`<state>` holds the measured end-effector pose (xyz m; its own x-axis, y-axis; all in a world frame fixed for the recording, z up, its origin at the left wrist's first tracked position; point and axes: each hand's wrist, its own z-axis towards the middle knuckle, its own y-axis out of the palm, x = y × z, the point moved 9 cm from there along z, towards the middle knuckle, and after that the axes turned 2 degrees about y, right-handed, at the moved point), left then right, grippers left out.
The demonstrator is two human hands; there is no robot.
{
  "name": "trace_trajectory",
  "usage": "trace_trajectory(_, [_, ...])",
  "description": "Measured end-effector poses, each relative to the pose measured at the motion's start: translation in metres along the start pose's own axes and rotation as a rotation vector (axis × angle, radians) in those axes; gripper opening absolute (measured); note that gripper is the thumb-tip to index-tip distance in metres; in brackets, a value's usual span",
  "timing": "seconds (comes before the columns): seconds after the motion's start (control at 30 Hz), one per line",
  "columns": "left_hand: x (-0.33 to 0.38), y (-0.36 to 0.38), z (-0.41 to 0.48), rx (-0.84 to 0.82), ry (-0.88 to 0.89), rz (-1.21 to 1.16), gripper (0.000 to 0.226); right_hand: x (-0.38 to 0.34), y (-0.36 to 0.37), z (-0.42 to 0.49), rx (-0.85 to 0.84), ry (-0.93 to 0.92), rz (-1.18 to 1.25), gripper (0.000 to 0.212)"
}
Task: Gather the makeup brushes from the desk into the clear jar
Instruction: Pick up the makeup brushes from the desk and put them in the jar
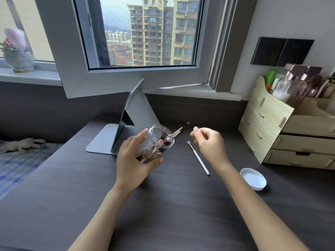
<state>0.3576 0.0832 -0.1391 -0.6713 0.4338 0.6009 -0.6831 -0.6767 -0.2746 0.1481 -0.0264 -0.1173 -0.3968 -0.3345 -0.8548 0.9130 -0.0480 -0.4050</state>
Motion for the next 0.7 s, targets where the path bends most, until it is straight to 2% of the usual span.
trace_trajectory(0.07, [-0.001,0.000,0.000,0.004,-0.008,-0.001,0.077,0.031,0.004,0.012,-0.012,0.064,-0.398,0.025])
trace_trajectory(0.17, [-0.001,0.000,0.000,-0.002,-0.007,-0.004,0.077,0.077,0.025,0.022,-0.167,0.200,-0.759,0.040])
trace_trajectory(0.23, [-0.001,0.000,0.000,-0.002,-0.002,-0.002,0.077,0.087,0.032,0.027,-0.191,0.198,-0.852,0.044])
trace_trajectory(0.37, [0.000,0.000,0.001,0.000,-0.003,-0.016,0.077,0.094,0.040,0.036,-0.266,0.171,-0.852,0.034])
trace_trajectory(0.43, [0.000,0.000,0.000,-0.002,0.002,-0.015,0.078,0.081,0.031,0.039,-0.226,0.137,-0.663,0.030])
trace_trajectory(0.47, [0.001,0.000,0.000,-0.005,0.008,-0.012,0.078,0.066,0.021,0.039,-0.160,0.122,-0.448,0.029])
trace_trajectory(0.53, [0.003,0.001,0.000,-0.010,0.020,0.004,0.077,0.031,-0.007,0.032,-0.006,0.096,0.132,0.027])
trace_trajectory(0.6, [0.005,0.002,0.000,-0.021,0.026,0.026,0.076,-0.012,-0.031,0.018,0.054,-0.007,0.498,0.022])
trace_trajectory(0.63, [0.005,0.003,0.000,-0.027,0.028,0.033,0.076,-0.030,-0.036,0.010,0.046,-0.065,0.581,0.019])
trace_trajectory(0.7, [0.006,0.004,-0.001,-0.040,0.029,0.042,0.075,-0.061,-0.032,-0.008,-0.006,-0.160,0.593,0.015])
